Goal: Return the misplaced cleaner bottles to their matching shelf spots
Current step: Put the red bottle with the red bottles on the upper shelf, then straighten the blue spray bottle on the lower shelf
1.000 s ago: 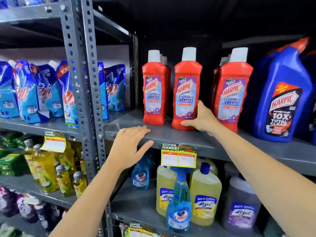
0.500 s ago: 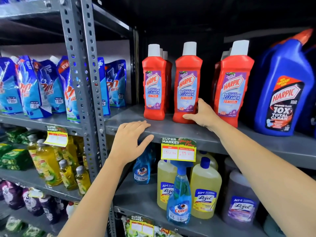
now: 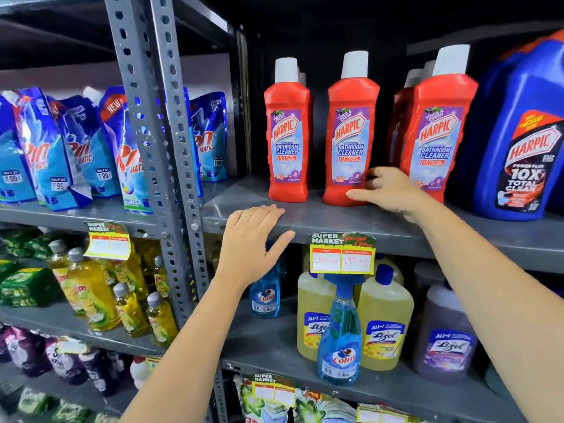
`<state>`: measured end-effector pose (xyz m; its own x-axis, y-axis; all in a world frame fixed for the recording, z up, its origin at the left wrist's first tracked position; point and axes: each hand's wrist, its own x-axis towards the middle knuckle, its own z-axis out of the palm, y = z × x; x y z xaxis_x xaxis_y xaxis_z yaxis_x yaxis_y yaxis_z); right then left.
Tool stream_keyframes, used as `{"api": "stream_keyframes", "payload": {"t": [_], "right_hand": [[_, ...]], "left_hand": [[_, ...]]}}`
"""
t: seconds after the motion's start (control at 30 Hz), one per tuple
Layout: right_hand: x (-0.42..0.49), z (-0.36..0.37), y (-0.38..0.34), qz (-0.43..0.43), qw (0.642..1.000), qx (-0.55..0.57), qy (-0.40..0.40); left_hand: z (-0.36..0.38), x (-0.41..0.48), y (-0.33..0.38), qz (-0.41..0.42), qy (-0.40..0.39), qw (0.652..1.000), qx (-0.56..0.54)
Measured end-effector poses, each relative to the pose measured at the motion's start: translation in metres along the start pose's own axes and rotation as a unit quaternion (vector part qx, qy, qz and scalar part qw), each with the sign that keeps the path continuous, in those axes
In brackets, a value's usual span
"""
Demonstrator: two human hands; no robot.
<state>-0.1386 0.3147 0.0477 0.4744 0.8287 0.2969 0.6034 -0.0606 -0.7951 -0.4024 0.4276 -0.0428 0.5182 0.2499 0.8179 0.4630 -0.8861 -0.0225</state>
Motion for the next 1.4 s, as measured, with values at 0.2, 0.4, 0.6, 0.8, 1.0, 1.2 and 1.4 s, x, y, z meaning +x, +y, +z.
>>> {"api": "stream_keyframes", "payload": {"t": [0.2,0.4,0.6,0.8,1.0,1.2,1.4], "right_hand": [[-0.122,0.015,0.004,-0.234,0.887,0.080,0.391],[-0.189,0.114,0.102,-0.135,0.943,0.017,0.303],[-0.186,0.157,0.162,0.096,0.988,-0.065,0.107],[-0.177,0.165,0.182,0.170,0.984,-0.017,0.052],[-0.180,0.180,0.176,0.166,0.985,-0.005,0.056],[-0.177,0.217,0.149,0.123,0.987,-0.065,0.084],[-0.167,0.250,0.129,0.113,0.982,-0.124,0.086]], "left_hand": [[0.018,-0.057,0.002,0.015,0.105,0.994,-0.001],[0.072,-0.187,-0.012,-0.032,-0.141,0.987,-0.077],[0.119,-0.277,-0.030,-0.066,-0.372,0.925,-0.031],[0.133,-0.303,-0.040,-0.057,-0.406,0.912,0.000],[0.131,-0.305,-0.040,-0.053,-0.407,0.912,-0.007],[0.133,-0.306,-0.043,-0.043,-0.402,0.914,-0.014],[0.134,-0.309,-0.043,-0.037,-0.387,0.921,-0.019]]}}
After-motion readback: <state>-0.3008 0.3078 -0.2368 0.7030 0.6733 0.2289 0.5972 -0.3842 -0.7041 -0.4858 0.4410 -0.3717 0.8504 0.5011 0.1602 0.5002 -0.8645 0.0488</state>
